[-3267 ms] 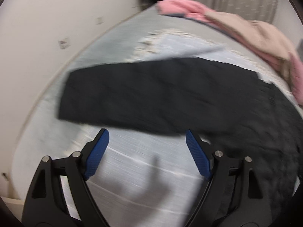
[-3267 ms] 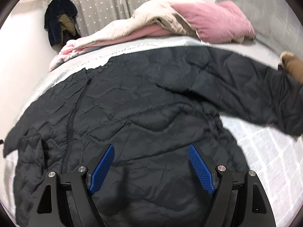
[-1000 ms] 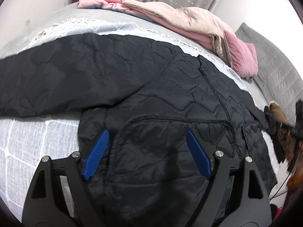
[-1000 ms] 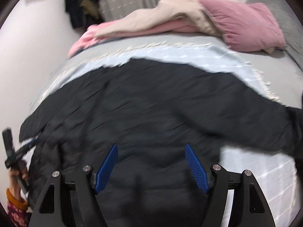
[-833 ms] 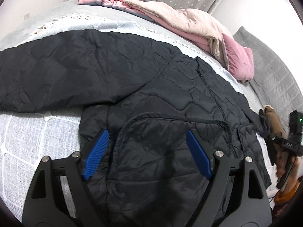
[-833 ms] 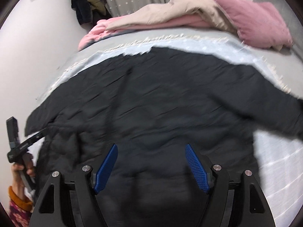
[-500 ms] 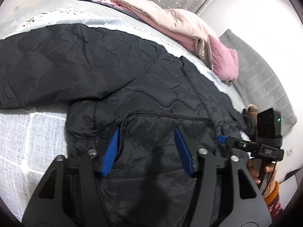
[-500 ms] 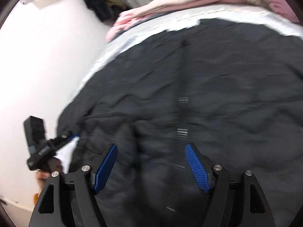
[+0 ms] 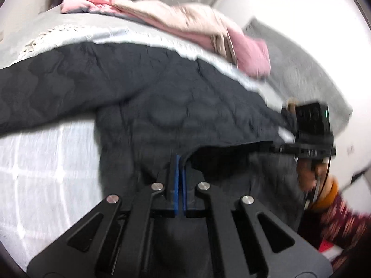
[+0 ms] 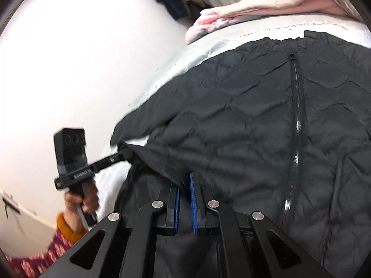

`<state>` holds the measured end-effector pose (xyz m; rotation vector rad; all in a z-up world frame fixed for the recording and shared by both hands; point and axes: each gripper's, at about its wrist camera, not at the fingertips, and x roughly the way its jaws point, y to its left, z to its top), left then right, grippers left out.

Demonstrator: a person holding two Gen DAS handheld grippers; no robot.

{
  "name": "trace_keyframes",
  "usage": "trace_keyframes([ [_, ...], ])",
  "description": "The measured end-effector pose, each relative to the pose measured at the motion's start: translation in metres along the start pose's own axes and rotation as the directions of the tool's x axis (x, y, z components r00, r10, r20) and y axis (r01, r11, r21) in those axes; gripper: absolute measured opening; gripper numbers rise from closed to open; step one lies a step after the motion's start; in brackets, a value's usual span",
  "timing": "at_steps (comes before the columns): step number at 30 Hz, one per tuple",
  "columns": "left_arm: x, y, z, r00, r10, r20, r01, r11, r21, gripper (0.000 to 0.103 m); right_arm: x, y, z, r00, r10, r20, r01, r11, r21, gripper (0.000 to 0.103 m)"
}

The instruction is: Fold large clothes

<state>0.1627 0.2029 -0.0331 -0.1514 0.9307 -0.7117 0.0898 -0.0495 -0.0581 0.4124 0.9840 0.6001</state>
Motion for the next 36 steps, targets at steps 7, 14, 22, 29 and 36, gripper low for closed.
trace_keyframes([
  [7, 0.009, -0.012, -0.034, 0.978, 0.095, -0.184, -0.077, 0.992, 0.099, 0.013, 0.016, -0.012, -0.043, 0.987, -0.043, -0.152, 0.045, 0.999, 0.014, 0.009],
  [14, -0.031, -0.053, -0.014, 0.997, 0.077, -0.004, -0.075, 0.983, 0.169, 0.079, -0.044, -0.024, -0.047, 0.986, -0.143, -0.084, 0.146, 0.989, 0.030, 0.067],
  [22, 0.040, -0.066, -0.006, 0.914, 0.384, -0.129, -0.360, 0.917, 0.174, 0.080, -0.128, -0.093, -0.051, 0.882, -0.471, -0.005, 0.464, 0.867, 0.179, 0.068],
  [29, 0.027, 0.031, -0.002, 0.938, 0.320, -0.136, -0.346, 0.893, -0.288, 0.080, -0.191, -0.181, -0.074, 0.751, -0.659, -0.050, 0.624, 0.683, 0.379, 0.068],
  [36, 0.054, 0.032, 0.003, 0.980, 0.159, -0.118, -0.193, 0.900, -0.390, 0.018, -0.214, -0.232, -0.093, 0.783, -0.619, -0.061, 0.548, 0.640, 0.539, 0.068],
])
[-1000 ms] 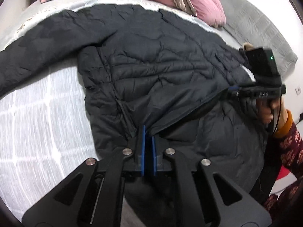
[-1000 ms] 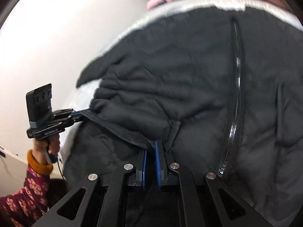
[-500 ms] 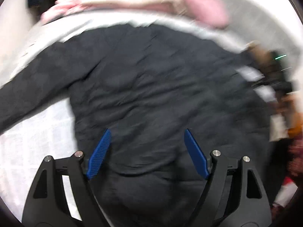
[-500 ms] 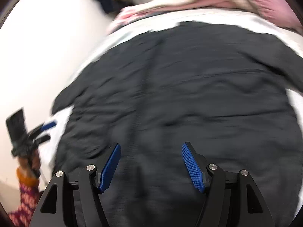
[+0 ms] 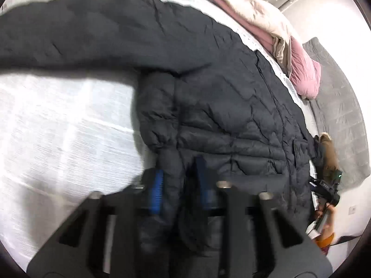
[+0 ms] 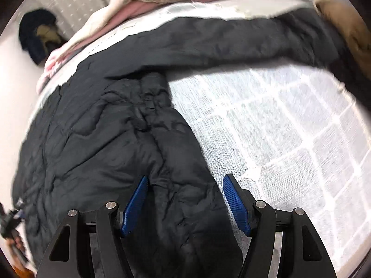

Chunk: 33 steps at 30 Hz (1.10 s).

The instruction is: Fold large clothes

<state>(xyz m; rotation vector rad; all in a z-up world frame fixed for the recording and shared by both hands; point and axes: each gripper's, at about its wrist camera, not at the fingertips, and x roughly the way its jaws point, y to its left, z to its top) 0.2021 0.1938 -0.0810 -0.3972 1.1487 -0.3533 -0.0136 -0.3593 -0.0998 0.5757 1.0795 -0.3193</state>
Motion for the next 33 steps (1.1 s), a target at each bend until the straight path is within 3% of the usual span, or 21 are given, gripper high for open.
trace_keyframes([
  [1, 0.002, -0.003, 0.002, 0.999, 0.037, 0.014, -0.038, 0.999, 0.009, 0.010, 0.000, 0.000, 0.002, 1.000, 0.001, 0.006, -0.001, 1.000, 0.012, 0.068],
  [3, -0.008, -0.007, 0.010, 0.990, 0.107, 0.092, -0.109, 0.994, 0.015, 0.006, 0.001, 0.001, 0.004, 1.000, 0.001, 0.005, -0.001, 1.000, 0.011, 0.068],
  [6, -0.035, -0.008, 0.018, 0.956, 0.170, 0.239, -0.180, 0.984, 0.018, 0.006, 0.005, 0.013, 0.006, 1.000, 0.025, -0.005, -0.025, 1.000, 0.001, 0.068],
  [9, -0.034, -0.004, 0.020, 0.894, 0.334, 0.299, -0.358, 0.933, 0.027, 0.010, 0.011, 0.030, 0.003, 0.999, 0.049, -0.019, -0.050, 0.998, -0.025, 0.068],
  [10, -0.028, -0.002, 0.020, 0.859, 0.415, 0.301, -0.440, 0.898, 0.017, 0.013, 0.012, 0.036, 0.002, 0.999, 0.048, -0.022, -0.049, 0.998, -0.041, 0.068],
  [12, -0.021, -0.004, 0.019, 0.828, 0.486, 0.279, -0.504, 0.863, -0.008, 0.019, 0.010, 0.046, 0.003, 0.998, 0.059, -0.026, -0.060, 0.995, -0.075, 0.068],
  [13, -0.025, -0.004, 0.019, 0.828, 0.492, 0.268, -0.505, 0.863, -0.021, 0.026, 0.006, 0.052, 0.004, 0.998, 0.067, -0.015, -0.069, 0.993, -0.093, 0.068],
  [14, -0.030, -0.008, 0.018, 0.841, 0.475, 0.261, -0.486, 0.873, -0.022, 0.033, 0.001, 0.055, 0.006, 0.997, 0.075, 0.001, -0.075, 0.991, -0.110, 0.068],
  [16, -0.038, -0.022, 0.014, 0.859, 0.432, 0.273, -0.447, 0.895, -0.011, 0.070, -0.010, 0.060, 0.009, 0.994, 0.098, 0.039, -0.091, 0.985, -0.145, 0.068],
  [17, -0.043, -0.032, 0.010, 0.864, 0.413, 0.288, -0.431, 0.903, -0.001, 0.074, -0.015, 0.061, 0.012, 0.992, 0.113, 0.056, -0.103, 0.982, -0.159, 0.068],
  [21, -0.052, -0.070, 0.001, 0.898, 0.326, 0.295, -0.360, 0.931, 0.066, 0.077, -0.021, 0.066, 0.019, 0.979, 0.188, 0.084, -0.170, 0.968, -0.183, 0.068],
  [24, -0.042, -0.109, -0.008, 0.951, 0.178, 0.253, -0.216, 0.967, 0.131, 0.079, -0.017, 0.078, 0.028, 0.968, 0.230, 0.098, -0.207, 0.957, -0.202, 0.068],
  [26, -0.028, -0.128, -0.009, 0.974, 0.084, 0.208, -0.122, 0.977, 0.174, 0.079, -0.019, 0.085, 0.027, 0.960, 0.259, 0.110, -0.232, 0.949, -0.213, 0.068],
  [29, -0.003, -0.160, -0.021, 0.987, -0.064, 0.147, 0.023, 0.964, 0.263, 0.079, -0.013, 0.090, 0.040, 0.939, 0.325, 0.117, -0.294, 0.929, -0.223, 0.068],
  [30, 0.011, -0.173, -0.023, 0.983, -0.128, 0.128, 0.082, 0.946, 0.312, 0.079, -0.010, 0.091, 0.040, 0.931, 0.345, 0.118, -0.314, 0.923, -0.224, 0.068],
  [33, 0.047, -0.195, -0.025, 0.976, -0.206, 0.067, 0.170, 0.919, 0.356, 0.079, 0.005, 0.092, 0.047, 0.916, 0.390, 0.099, -0.364, 0.908, -0.209, 0.068],
])
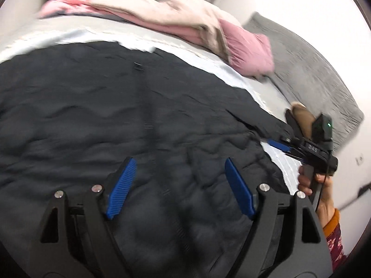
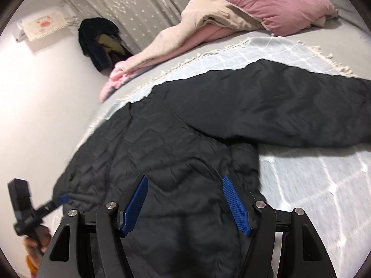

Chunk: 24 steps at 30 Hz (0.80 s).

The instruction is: Fold large clothes

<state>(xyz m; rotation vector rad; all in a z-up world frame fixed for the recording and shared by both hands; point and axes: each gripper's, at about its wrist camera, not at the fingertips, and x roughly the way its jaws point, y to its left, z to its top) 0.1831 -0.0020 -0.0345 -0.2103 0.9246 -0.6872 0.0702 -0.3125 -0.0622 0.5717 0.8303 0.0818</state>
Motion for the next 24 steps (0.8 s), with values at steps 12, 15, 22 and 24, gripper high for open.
trace_keyframes([
  [12, 0.056, 0.004, -0.015, 0.965, -0.256, -0.056, 0.249, 0.962, -0.115, 0.011, 0.043, -0.014, -0.009, 0.993, 0.085, -0.078, -0.087, 0.996, -0.017, 0.007],
  [15, 0.047, -0.005, -0.017, 0.955, -0.294, -0.047, 0.291, 0.955, -0.058, 0.006, 0.024, -0.007, -0.004, 0.988, 0.150, -0.024, -0.151, 0.988, -0.026, 0.005],
  [22, 0.013, -0.057, -0.035, 0.954, -0.273, -0.125, 0.298, 0.917, 0.264, 0.005, -0.045, 0.003, -0.010, 0.971, 0.237, 0.043, -0.230, 0.965, -0.125, 0.007],
  [24, 0.010, -0.069, -0.046, 0.967, -0.179, -0.180, 0.237, 0.890, 0.390, 0.005, -0.053, -0.001, -0.019, 0.977, 0.210, 0.028, -0.206, 0.972, -0.118, 0.009],
])
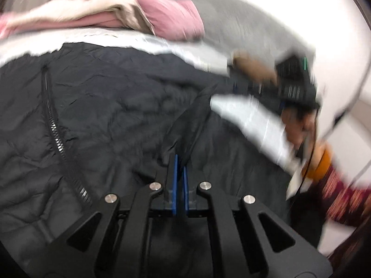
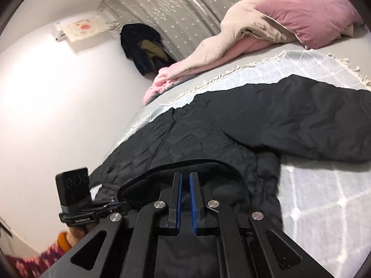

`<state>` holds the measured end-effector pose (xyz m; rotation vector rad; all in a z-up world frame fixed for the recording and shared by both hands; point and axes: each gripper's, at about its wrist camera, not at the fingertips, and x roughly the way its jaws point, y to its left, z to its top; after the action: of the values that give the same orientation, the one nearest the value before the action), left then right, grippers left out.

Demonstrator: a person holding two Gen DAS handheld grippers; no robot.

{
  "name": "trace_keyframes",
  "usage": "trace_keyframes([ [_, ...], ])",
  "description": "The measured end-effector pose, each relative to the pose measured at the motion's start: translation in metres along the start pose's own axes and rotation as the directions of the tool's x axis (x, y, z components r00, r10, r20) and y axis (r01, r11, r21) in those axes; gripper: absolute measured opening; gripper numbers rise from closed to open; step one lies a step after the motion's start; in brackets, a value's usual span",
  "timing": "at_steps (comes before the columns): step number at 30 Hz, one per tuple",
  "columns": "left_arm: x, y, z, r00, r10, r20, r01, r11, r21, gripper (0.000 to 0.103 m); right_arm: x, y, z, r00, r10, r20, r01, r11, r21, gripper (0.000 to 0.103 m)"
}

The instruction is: Fold large clothes

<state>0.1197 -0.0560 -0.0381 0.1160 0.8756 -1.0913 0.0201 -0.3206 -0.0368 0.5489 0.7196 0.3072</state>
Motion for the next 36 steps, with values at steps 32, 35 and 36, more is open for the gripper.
trace_keyframes([
  [32, 0.001, -0.041, 0.000, 0.985, 0.140, -0.097, -0.139, 0.990, 0.015, 0.085, -0.025, -0.072, -0.030, 0.887, -0.437, -0.151, 0.450, 0.891, 0.062, 0.081],
  [35, -0.006, -0.030, 0.000, 0.985, 0.154, -0.074, -0.159, 0.986, -0.059, 0.085, -0.044, -0.128, -0.025, 0.880, -0.463, -0.100, 0.470, 0.826, 0.311, 0.081],
  [36, -0.006, -0.027, 0.002, 0.987, 0.148, -0.060, -0.153, 0.984, -0.088, 0.085, -0.048, -0.141, -0.024, 0.881, -0.466, -0.081, 0.461, 0.809, 0.365, 0.081],
])
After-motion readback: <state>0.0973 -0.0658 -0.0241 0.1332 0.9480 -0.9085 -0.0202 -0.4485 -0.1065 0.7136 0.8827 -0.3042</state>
